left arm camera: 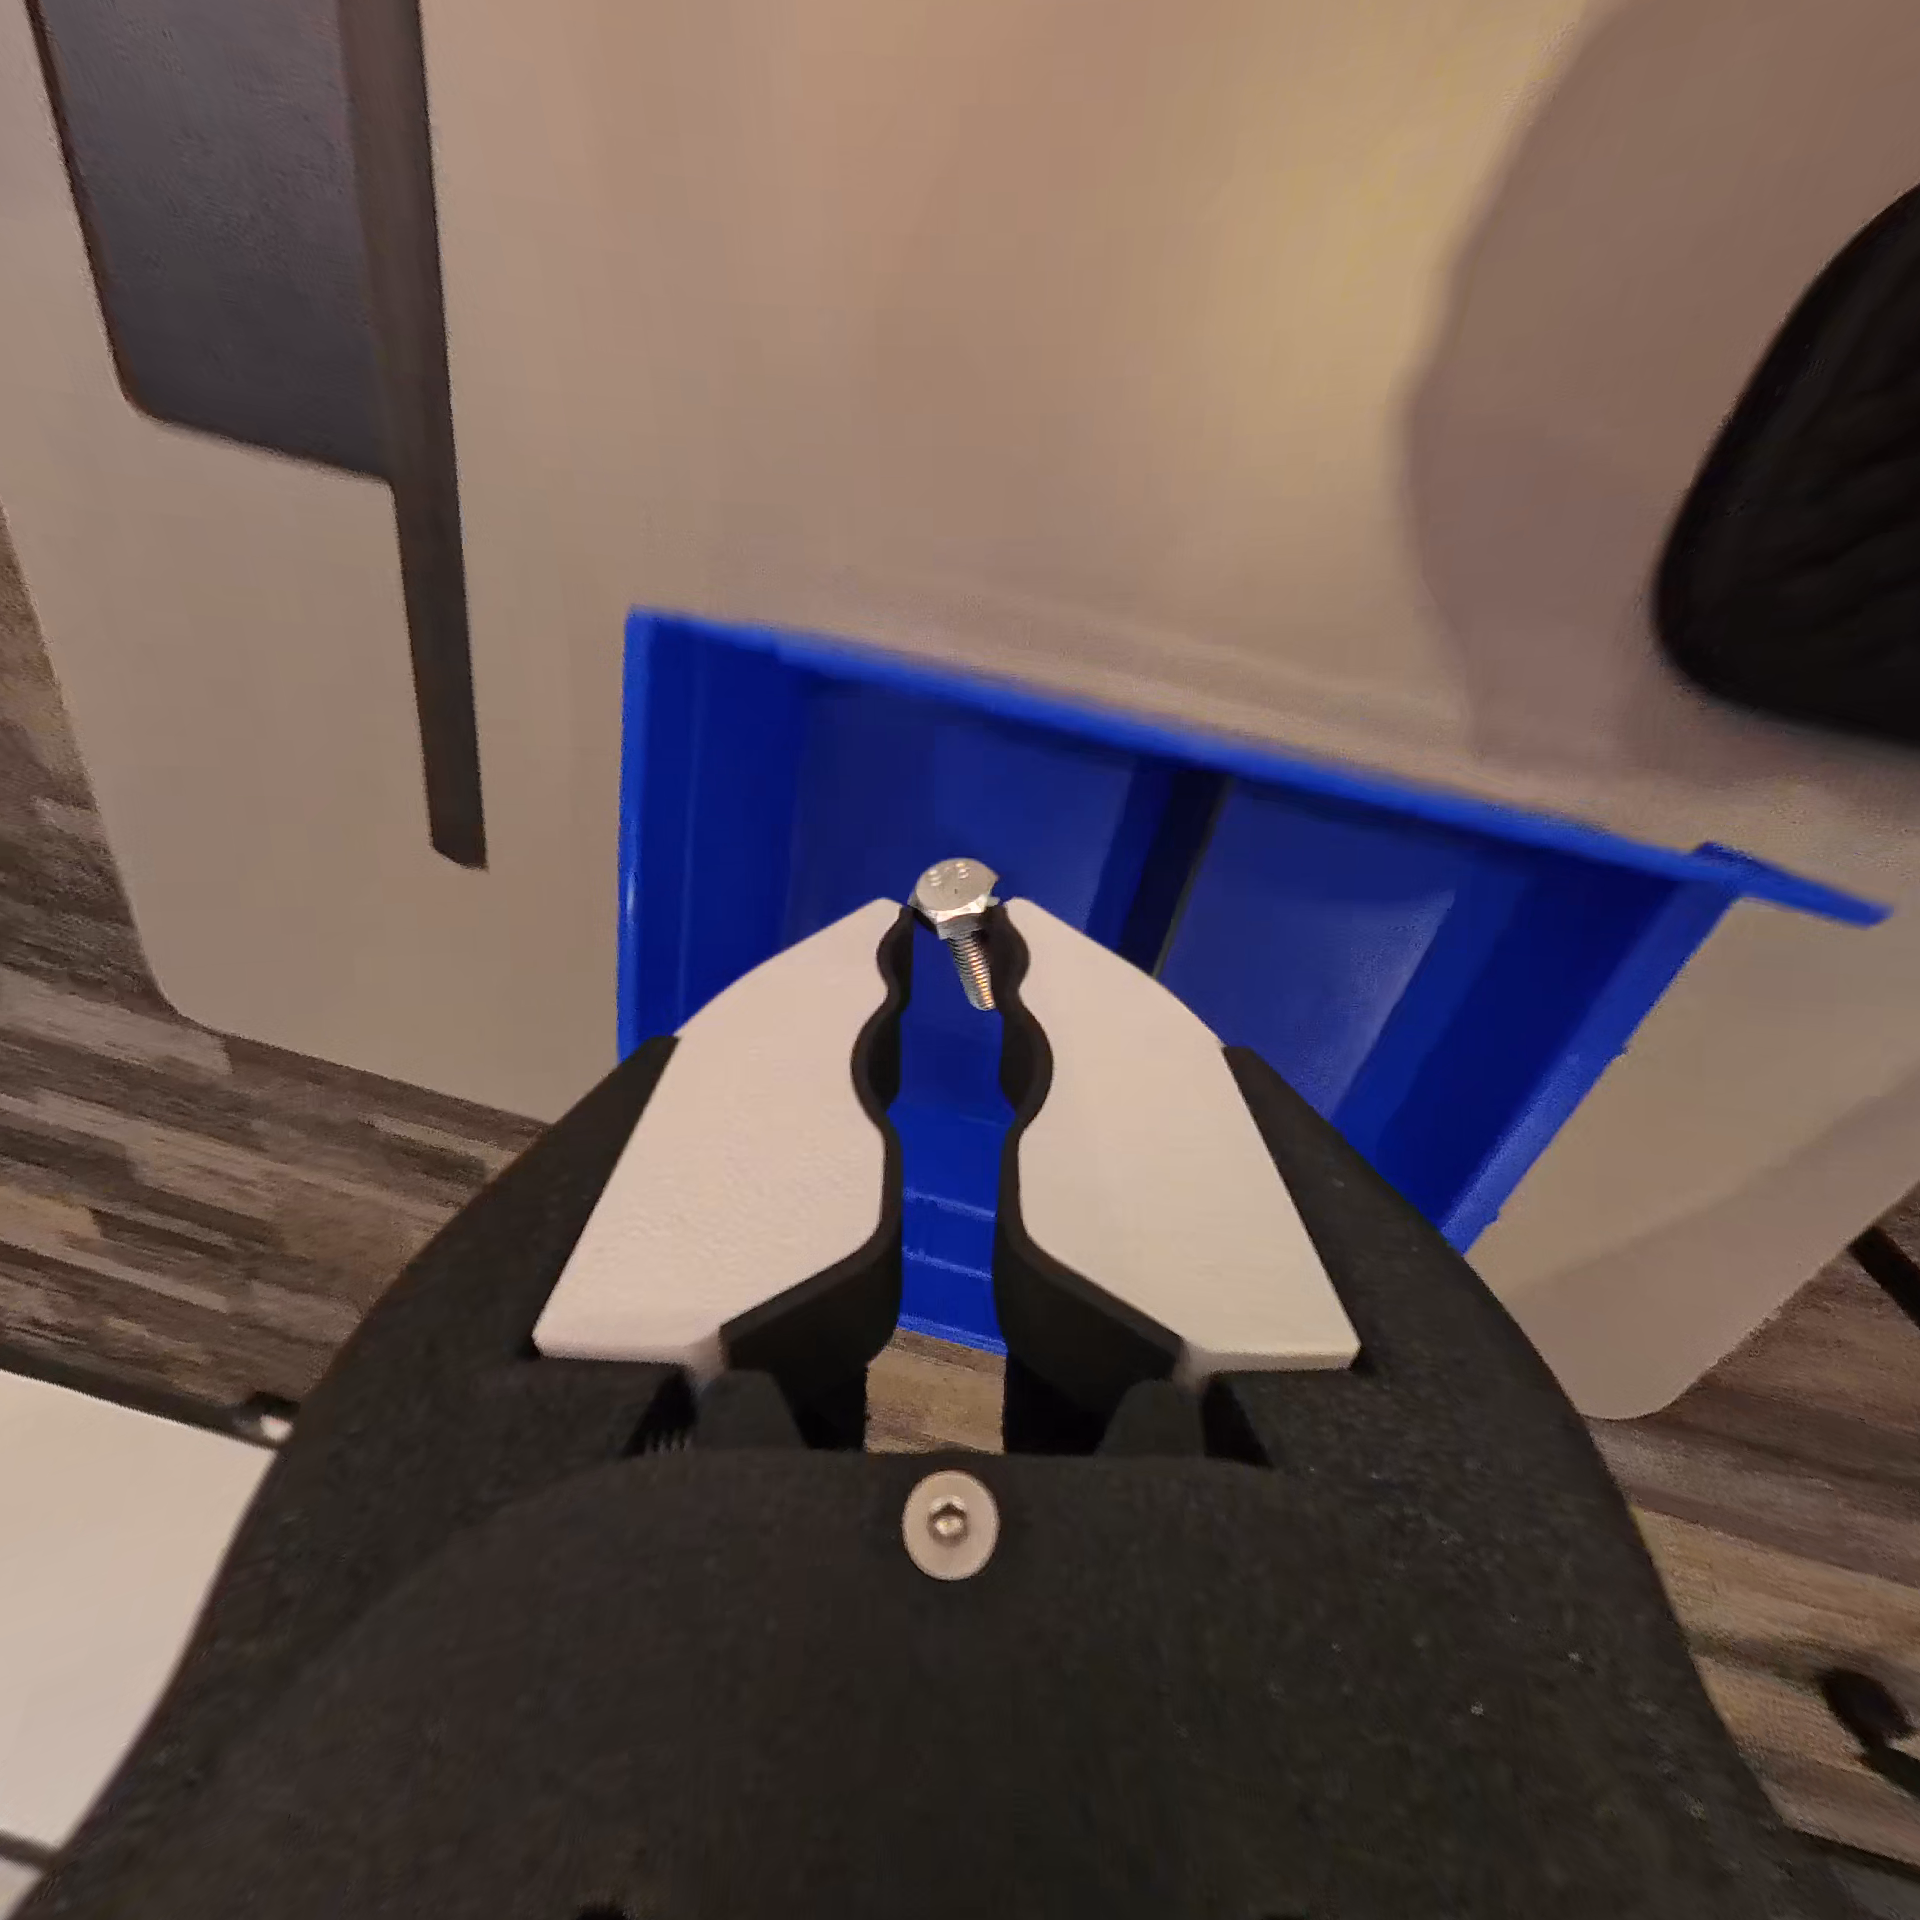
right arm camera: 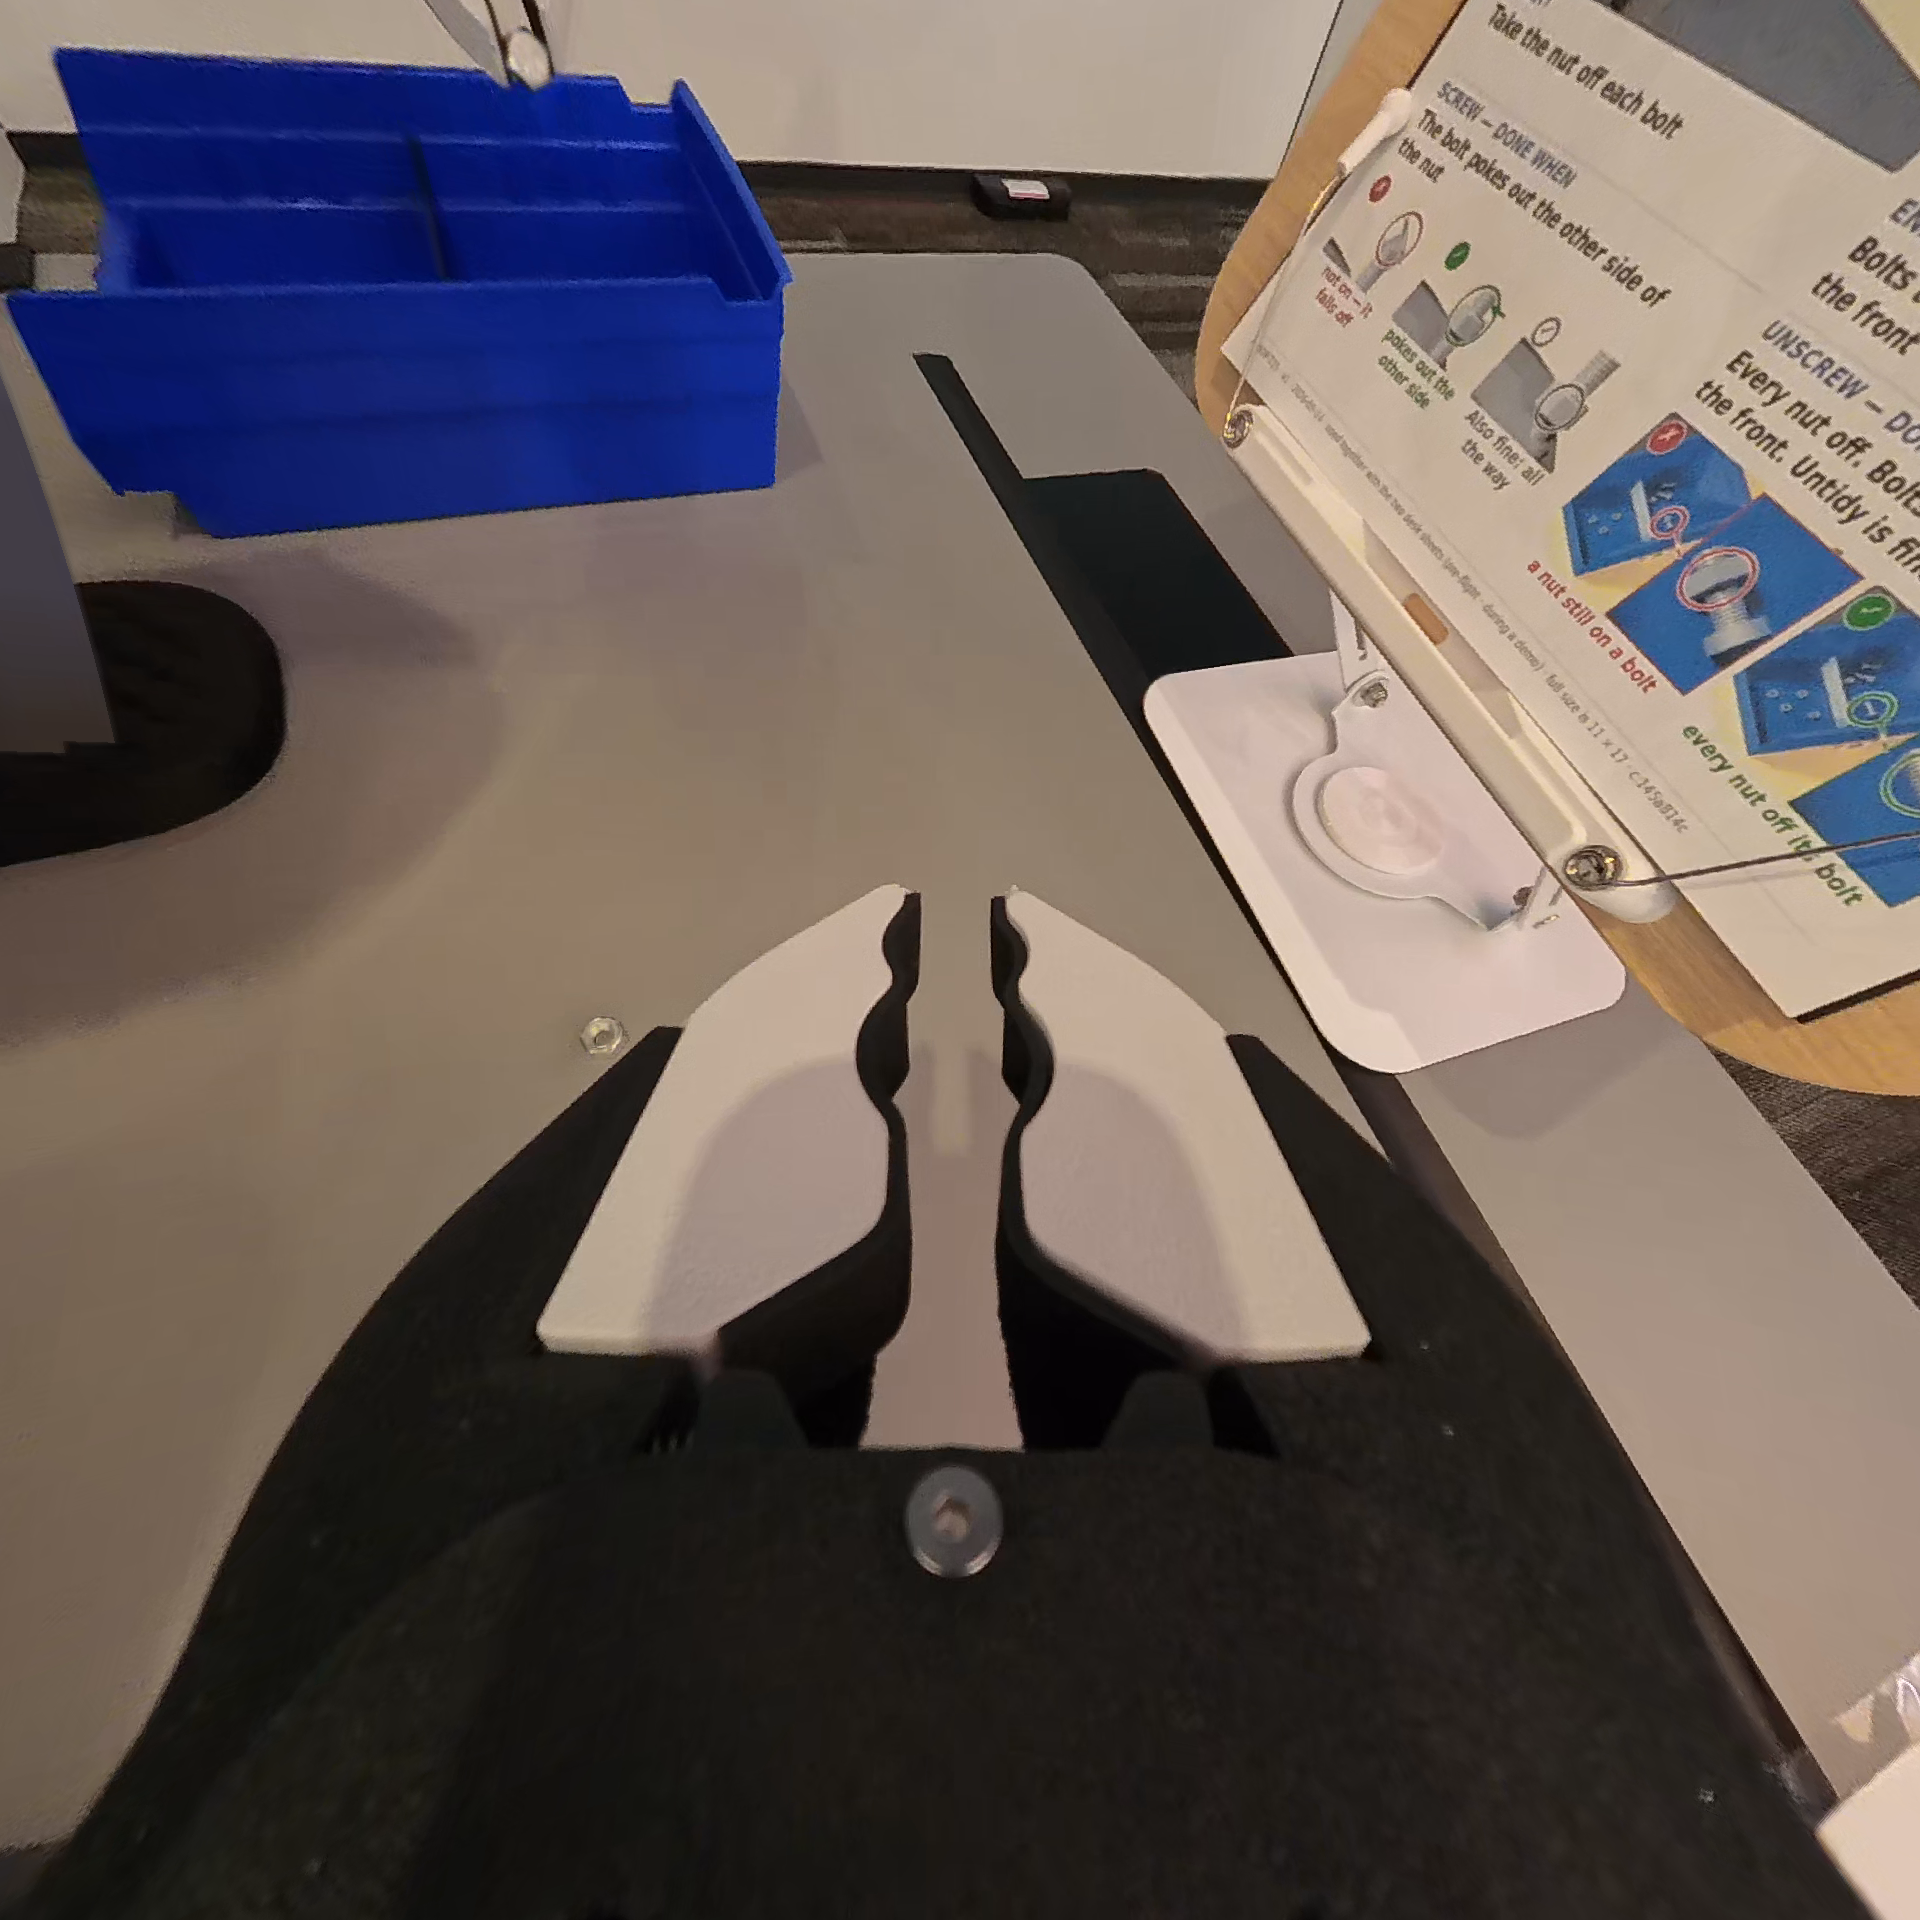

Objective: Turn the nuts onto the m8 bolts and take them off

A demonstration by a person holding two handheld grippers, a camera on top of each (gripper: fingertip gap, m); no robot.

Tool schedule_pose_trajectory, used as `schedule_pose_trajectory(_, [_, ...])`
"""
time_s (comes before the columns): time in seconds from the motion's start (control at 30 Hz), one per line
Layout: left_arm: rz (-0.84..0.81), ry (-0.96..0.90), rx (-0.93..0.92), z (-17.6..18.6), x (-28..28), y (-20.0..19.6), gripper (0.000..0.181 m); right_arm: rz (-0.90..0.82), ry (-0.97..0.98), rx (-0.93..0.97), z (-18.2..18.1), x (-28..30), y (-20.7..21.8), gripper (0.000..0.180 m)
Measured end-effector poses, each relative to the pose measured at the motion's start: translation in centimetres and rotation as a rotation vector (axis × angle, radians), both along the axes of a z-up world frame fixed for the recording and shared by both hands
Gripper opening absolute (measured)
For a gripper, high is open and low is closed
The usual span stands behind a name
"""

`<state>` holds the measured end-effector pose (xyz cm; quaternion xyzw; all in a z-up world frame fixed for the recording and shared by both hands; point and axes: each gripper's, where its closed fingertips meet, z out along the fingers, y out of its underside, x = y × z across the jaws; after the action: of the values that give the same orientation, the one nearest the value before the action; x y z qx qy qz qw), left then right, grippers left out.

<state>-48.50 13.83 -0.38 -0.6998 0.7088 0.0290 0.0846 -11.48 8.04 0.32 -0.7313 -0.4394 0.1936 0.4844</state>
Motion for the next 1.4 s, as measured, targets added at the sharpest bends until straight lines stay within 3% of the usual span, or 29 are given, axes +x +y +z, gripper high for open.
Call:
schedule_pose_trajectory(0.17, [-0.131,-0.017,-0.014,0.0,7.8,-3.8,0.014,0.016,-0.020,0.025,1.1,0.1,-1.0,0.012])
schedule_pose_trajectory(0.47, [-0.239,-0.021,-0.172,-9.7,17.7,-9.4,0.014,0.052,-0.047,-0.038,0.9,1.2,-3.0,0.013])
schedule_pose_trajectory(0.73, [-0.256,0.126,-0.139,-15.2,18.9,-9.7,0.014,0.006,-0.066,-0.080,0.4,3.3,-3.3,0.012])
schedule_pose_trajectory(0.97, [-0.244,0.141,-0.124,-15.7,19.3,-9.4,0.014,0.004,-0.086,-0.073,0.6,3.7,-3.9,0.012])
schedule_pose_trajectory(1.4, [-0.093,-0.046,-0.166,-15.7,19.3,-9.6,0.019,0.025,-0.134,-0.089,0.0,3.3,-4.1,0.012])
